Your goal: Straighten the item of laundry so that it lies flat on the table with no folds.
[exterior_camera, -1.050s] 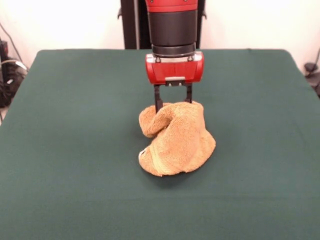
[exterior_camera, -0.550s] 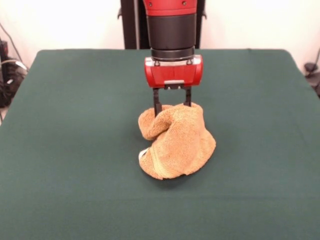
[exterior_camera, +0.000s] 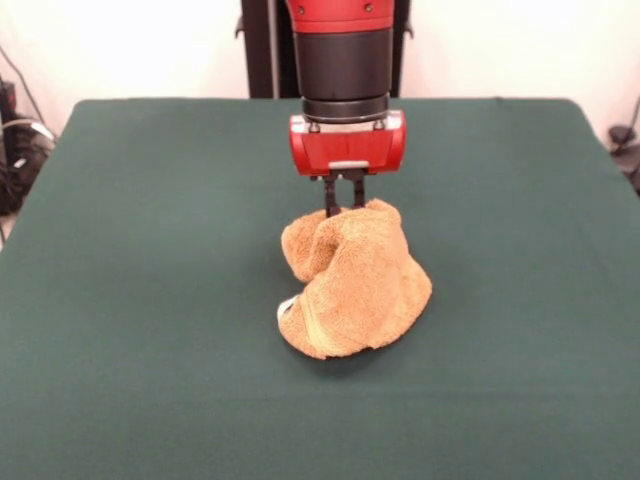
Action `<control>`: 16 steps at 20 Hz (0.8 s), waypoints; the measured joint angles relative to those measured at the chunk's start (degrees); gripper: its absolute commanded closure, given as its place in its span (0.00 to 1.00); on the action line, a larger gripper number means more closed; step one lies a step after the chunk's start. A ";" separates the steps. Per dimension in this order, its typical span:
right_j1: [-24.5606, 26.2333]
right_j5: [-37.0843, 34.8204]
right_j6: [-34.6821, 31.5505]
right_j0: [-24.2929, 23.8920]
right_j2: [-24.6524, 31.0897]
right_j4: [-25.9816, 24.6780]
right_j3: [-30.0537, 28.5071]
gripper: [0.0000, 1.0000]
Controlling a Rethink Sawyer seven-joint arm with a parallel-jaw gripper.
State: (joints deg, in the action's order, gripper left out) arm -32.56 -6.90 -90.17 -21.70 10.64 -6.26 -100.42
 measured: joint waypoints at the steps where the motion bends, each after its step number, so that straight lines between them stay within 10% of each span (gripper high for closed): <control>1: 0.00 0.00 0.00 0.00 0.00 0.00 0.00 1.00; 16: -2.39 -0.74 0.00 1.35 -1.11 0.02 -1.47 1.00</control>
State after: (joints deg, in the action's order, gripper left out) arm -34.95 -7.64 -90.17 -20.35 9.53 -6.24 -101.89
